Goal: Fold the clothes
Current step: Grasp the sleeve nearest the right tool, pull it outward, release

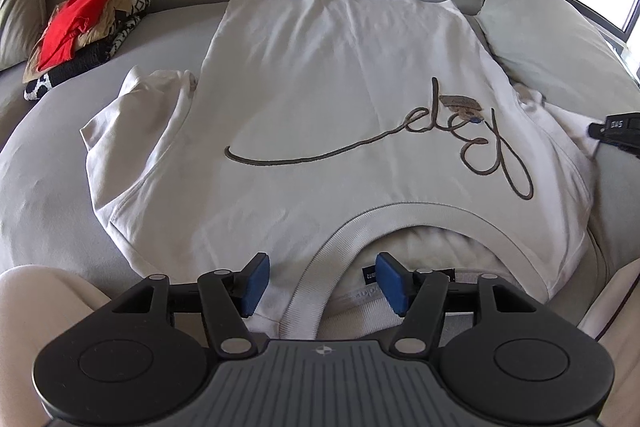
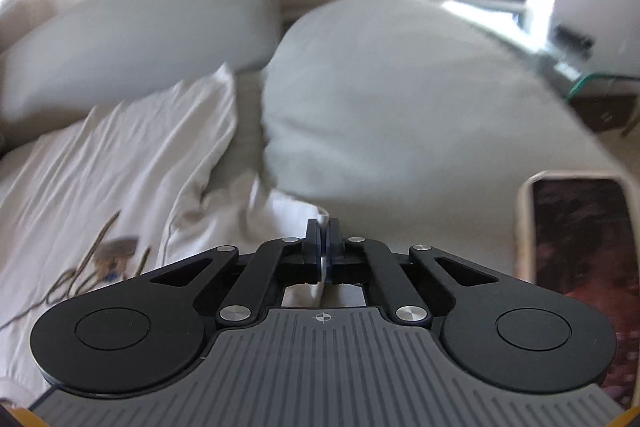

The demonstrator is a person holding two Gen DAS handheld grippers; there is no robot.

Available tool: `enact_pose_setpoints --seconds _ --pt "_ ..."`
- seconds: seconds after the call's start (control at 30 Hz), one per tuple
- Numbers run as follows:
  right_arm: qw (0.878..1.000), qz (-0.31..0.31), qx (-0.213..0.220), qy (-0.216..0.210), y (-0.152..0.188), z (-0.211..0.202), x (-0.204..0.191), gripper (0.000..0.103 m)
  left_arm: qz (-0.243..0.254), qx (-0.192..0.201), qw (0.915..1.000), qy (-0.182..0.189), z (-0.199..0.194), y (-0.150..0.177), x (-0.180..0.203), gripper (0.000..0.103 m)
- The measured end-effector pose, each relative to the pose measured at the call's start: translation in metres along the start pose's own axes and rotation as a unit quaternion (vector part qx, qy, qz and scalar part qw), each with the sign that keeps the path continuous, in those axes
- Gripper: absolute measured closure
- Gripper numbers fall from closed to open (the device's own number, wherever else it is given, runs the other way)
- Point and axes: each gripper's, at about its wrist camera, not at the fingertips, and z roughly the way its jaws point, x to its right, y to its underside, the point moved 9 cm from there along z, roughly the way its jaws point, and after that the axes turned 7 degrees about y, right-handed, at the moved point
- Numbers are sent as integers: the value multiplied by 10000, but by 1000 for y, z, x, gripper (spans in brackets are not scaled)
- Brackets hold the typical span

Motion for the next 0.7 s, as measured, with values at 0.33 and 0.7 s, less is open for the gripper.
enact_pose_setpoints --seconds 0.33,0.7 --pt "9918 187 243 1242 -8 -9 35 103 91 -21 9999 81 3 3 0 41" --pt "9961 -13 108 870 -9 -40 14 65 52 40 9999 135 -3 5 -5 41"
